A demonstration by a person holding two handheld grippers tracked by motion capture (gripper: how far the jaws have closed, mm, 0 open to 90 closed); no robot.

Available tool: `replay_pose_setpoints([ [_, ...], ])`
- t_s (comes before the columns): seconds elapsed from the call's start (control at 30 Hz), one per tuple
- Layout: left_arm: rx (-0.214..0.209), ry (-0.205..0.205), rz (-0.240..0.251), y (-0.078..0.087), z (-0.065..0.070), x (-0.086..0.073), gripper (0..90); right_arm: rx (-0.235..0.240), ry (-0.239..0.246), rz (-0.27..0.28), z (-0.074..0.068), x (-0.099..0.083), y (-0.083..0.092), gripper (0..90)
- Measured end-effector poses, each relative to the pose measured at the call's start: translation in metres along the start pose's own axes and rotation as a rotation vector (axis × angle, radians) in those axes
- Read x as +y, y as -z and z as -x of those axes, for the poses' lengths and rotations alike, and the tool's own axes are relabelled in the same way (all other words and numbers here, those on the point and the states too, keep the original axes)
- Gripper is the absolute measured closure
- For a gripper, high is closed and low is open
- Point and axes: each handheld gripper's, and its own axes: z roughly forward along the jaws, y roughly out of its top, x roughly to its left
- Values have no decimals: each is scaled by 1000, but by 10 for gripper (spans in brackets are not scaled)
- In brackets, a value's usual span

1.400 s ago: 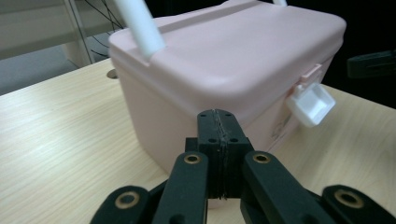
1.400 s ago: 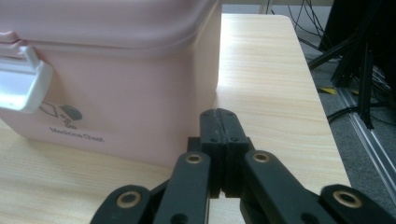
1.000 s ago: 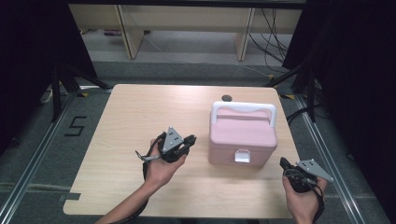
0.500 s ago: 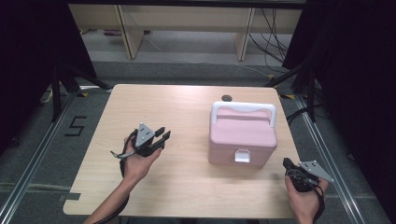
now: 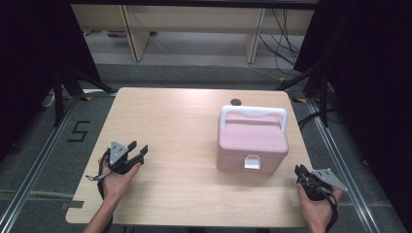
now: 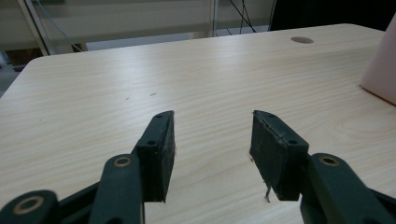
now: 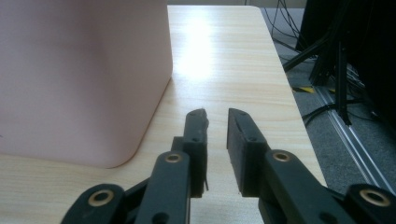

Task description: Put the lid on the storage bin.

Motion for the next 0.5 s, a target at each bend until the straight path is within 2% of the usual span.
replay_pose_setpoints([
  [0.07,7,3,-7,2,-3,-3,478,-4,36,-9,3,-1,-1,749],
  [0.1,7,2,-8,3,-4,-4,473,-1,13,9,1,-2,-1,740],
  [0.13,6,0,4,3,-5,-6,467,-9,25,10,2,-3,-2,726],
  [0.17,8,-2,7,3,-5,-7,461,-9,15,4,1,-3,-1,708],
  [0.23,12,9,19,5,-4,-10,445,-19,17,23,1,-5,-2,686],
  [0.27,16,4,24,6,-3,-11,438,-13,-14,26,0,-6,0,673],
  [0.3,12,4,33,5,-3,-12,432,-22,2,28,0,-6,1,664],
  [0.33,18,7,34,6,-2,-13,427,-12,-2,30,-1,-6,1,653],
  [0.37,17,11,44,6,-2,-14,419,2,-61,30,-5,-7,3,643],
  [0.4,19,10,44,6,-2,-14,414,-1,-11,46,-2,-7,2,637],
  [0.47,22,10,35,7,-2,-14,413,-16,-24,36,-4,-8,3,624],
  [0.5,23,17,45,7,-2,-14,413,-12,5,29,-1,-7,4,613],
])
